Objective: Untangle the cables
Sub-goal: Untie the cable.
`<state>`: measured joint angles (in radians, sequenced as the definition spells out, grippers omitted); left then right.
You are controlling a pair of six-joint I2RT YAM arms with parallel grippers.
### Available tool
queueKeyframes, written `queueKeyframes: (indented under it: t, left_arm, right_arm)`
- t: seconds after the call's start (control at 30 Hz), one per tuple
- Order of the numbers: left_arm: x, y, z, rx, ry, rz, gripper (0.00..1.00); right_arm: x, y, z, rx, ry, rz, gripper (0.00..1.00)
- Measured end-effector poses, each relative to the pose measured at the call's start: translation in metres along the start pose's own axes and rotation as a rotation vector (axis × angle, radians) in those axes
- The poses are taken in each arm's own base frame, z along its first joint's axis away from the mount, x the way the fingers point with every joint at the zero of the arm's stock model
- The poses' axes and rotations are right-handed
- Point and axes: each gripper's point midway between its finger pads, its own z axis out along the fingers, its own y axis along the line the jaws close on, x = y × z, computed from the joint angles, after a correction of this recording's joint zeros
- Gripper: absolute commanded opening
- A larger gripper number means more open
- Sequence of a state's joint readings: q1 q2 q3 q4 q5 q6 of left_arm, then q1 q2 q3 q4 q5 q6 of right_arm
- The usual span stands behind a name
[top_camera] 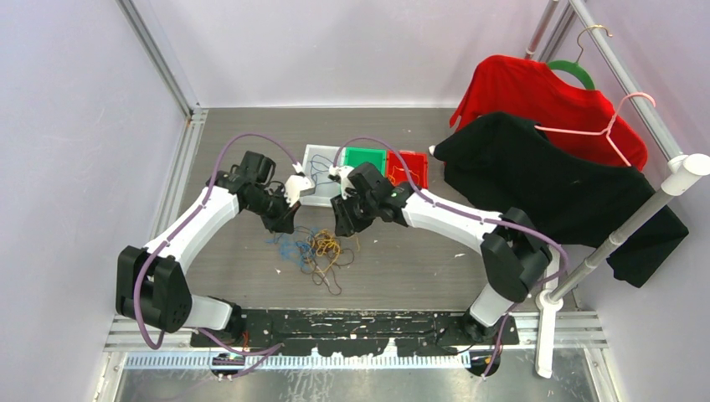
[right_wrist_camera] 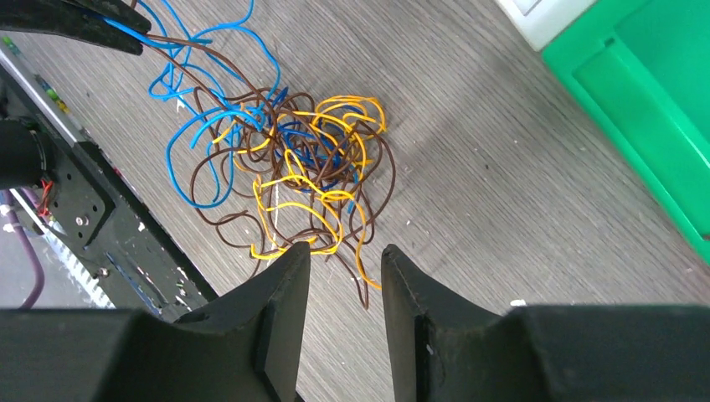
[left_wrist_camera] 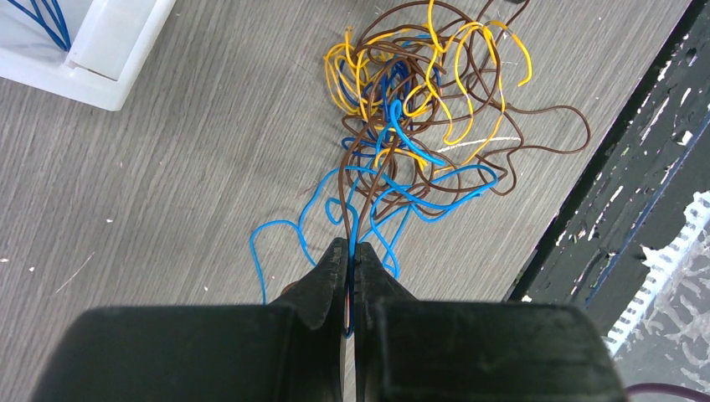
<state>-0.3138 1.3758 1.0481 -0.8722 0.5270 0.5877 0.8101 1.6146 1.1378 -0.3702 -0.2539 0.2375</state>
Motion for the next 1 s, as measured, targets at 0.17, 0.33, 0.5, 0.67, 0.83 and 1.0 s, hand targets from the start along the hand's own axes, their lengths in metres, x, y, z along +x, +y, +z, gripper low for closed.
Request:
queueKeyframes:
  t: [0.17,0.33,0.5,0.67,0.83,1.0]
  left_arm:
    - [0.000,0.000,0.000,-0.002,0.002,0.000,0.02]
    - [0.001,0.001,0.000,-0.004,0.004,0.001,0.02]
    - [0.001,0.002,0.000,-0.009,0.007,0.001,0.02]
    - [0.004,0.006,-0.001,-0.030,0.022,0.019,0.00]
    - [0.018,0.018,0.000,-0.082,0.078,0.077,0.00]
    - [0.064,0.030,0.009,-0.135,0.224,0.168,0.00]
  right_arm:
    - [0.010,-0.001,0.013,-0.025,0.070,-0.023,0.36]
    - [0.027,-0.007,0.019,-0.012,0.140,-0.020,0.10]
    - [0.029,-0.009,0.019,-0.005,0.145,-0.024,0.01]
    - [0.000,-0.011,-0.009,0.046,0.026,-0.031,0.01]
    - [-0.067,0.002,-0.103,0.055,-0.328,-0.037,0.01]
    - [-0.101,0.016,-0.187,0.039,-0.606,-0.047,0.01]
